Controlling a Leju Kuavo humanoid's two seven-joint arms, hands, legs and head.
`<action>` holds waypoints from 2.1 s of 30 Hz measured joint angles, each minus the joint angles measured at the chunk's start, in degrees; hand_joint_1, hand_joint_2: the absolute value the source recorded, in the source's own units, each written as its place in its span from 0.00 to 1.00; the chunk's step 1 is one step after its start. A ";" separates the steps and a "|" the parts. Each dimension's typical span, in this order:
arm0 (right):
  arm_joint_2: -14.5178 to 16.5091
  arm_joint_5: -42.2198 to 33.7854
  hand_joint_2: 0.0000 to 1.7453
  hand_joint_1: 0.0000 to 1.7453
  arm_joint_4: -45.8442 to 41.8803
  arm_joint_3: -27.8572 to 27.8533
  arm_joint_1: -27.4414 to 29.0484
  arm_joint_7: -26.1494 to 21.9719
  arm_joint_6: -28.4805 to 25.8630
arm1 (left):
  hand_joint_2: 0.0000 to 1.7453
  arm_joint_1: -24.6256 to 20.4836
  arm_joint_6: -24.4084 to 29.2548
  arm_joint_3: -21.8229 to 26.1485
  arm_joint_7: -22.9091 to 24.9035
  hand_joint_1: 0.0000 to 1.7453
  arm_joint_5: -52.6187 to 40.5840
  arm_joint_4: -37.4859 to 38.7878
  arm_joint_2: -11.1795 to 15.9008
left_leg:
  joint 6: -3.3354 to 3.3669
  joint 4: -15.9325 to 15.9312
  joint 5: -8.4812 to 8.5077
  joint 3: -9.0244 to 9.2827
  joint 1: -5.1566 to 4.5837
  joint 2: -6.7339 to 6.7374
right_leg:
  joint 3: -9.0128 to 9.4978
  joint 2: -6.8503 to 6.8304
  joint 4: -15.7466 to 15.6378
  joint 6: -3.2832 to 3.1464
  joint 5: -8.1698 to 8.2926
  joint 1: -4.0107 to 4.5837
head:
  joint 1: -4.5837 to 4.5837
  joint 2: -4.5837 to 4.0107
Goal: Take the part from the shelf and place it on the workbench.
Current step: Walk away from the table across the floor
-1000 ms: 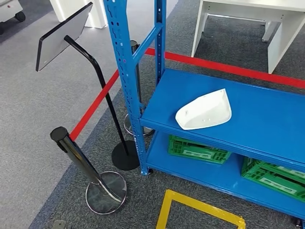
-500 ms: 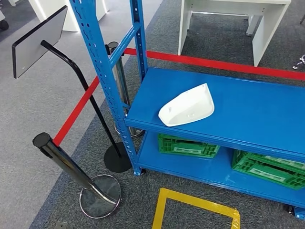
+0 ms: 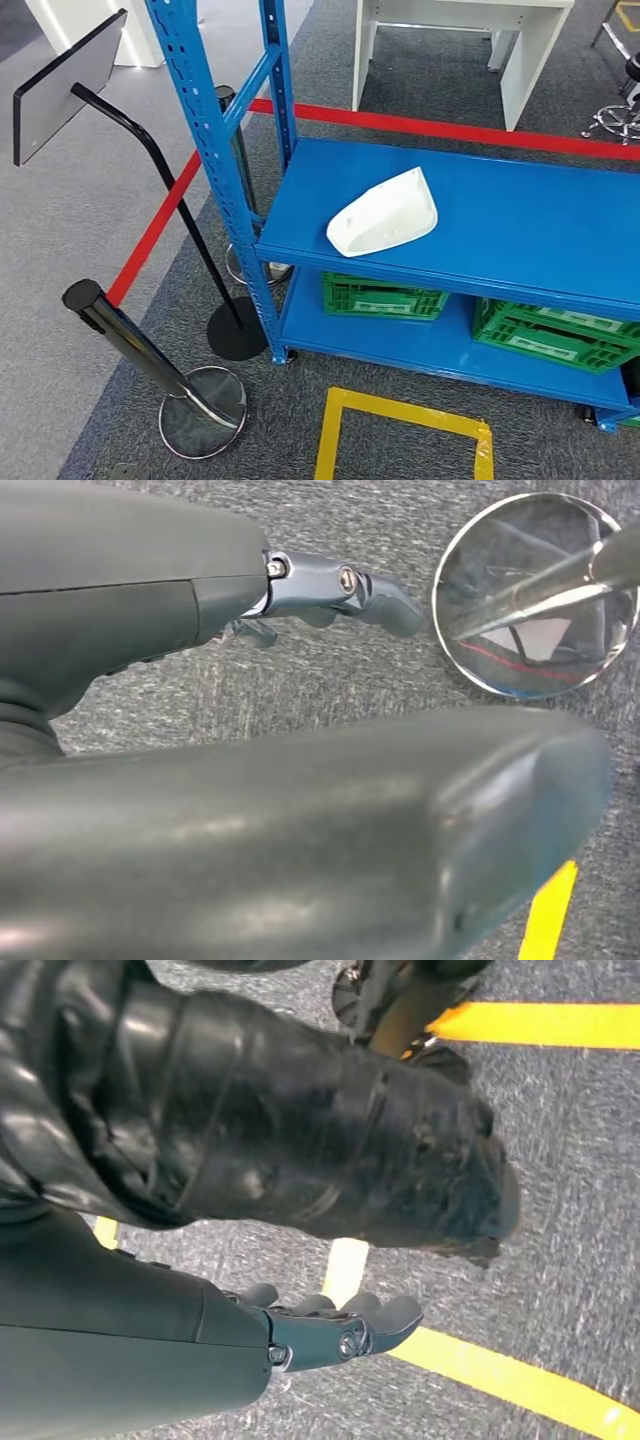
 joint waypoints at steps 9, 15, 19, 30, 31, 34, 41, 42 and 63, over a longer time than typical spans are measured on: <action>-0.09 0.25 0.00 0.00 -0.02 -0.28 -0.07 -0.02 -0.02 | 0.00 -0.03 -0.02 0.22 -0.03 0.00 -0.15 0.00 -0.12 | -2.60 15.35 -9.62 -5.84 1.45 -1.71 | 0.41 1.44 -1.64 -2.76 1.11 0.16 | -0.59 0.00; -0.08 0.42 0.00 0.00 -0.02 -0.38 -0.03 -0.01 -0.01 | 0.00 0.05 -0.13 0.48 -0.03 0.00 -0.22 0.00 -0.22 | -1.45 5.17 -2.60 -0.95 1.61 -3.72 | 0.13 3.61 -1.91 -2.15 1.73 -0.19 | -0.66 0.00; 0.09 0.43 0.00 0.00 -0.01 -0.40 -0.01 -0.01 -0.01 | 0.00 -0.03 -0.08 0.68 -0.03 0.00 -0.22 0.00 0.16 | -0.14 0.09 -0.71 0.70 0.77 -4.20 | -0.31 4.61 -2.85 -0.58 2.70 -0.90 | -0.72 0.00; -0.08 0.48 0.00 0.00 -0.03 -0.42 0.05 -0.02 -0.02 | 0.00 -0.01 -0.20 0.98 -0.11 0.00 -0.23 0.00 -0.21 | -0.63 -0.51 0.68 -0.29 0.74 -0.07 | 0.02 0.36 0.85 0.10 -0.83 -0.15 | 0.40 0.00; -0.07 0.51 0.00 0.00 -0.03 -0.42 -0.03 -0.02 -0.01 | 0.00 -0.03 -0.20 1.00 -0.13 0.00 -0.23 0.00 -0.16 | -0.90 0.20 0.35 -0.60 0.64 0.11 | 1.51 0.00 -1.57 -0.16 -0.28 -0.17 | 0.44 0.00; -0.01 0.63 0.00 0.00 -0.02 -0.42 0.05 -0.02 0.01 | 0.00 -0.13 -0.30 1.06 -0.18 0.00 -0.26 0.00 -0.04 | -1.19 1.55 -0.18 -1.11 0.59 0.39 | 1.86 0.37 -2.00 -1.28 -0.33 -0.04 | 0.24 -0.01; -0.05 0.94 0.00 0.00 -0.02 -0.73 0.02 -0.03 0.02 | 0.00 -0.06 -0.75 1.36 -0.37 0.00 -0.33 0.00 -0.16 | -2.64 19.37 -9.28 -8.30 1.72 -1.69 | 1.07 2.00 -1.56 -2.53 0.29 0.26 | -0.13 0.00; -0.05 0.96 0.00 0.00 -0.02 -0.81 0.06 -0.02 0.03 | 0.00 -0.04 -0.81 1.38 -0.38 0.00 -0.34 0.00 -0.19 | -2.31 19.24 -8.51 -8.21 1.67 -1.78 | 1.02 2.34 -1.55 -2.53 0.33 0.33 | -0.17 0.00; 0.44 1.28 0.00 0.00 -0.03 -1.26 -0.17 -0.17 0.26 | 0.00 -0.17 -0.58 1.55 0.00 0.00 -1.04 0.00 0.14 | -0.64 1.22 0.11 -1.20 0.15 0.22 | 1.43 -0.15 -1.91 -0.72 -0.73 0.08 | 0.36 0.00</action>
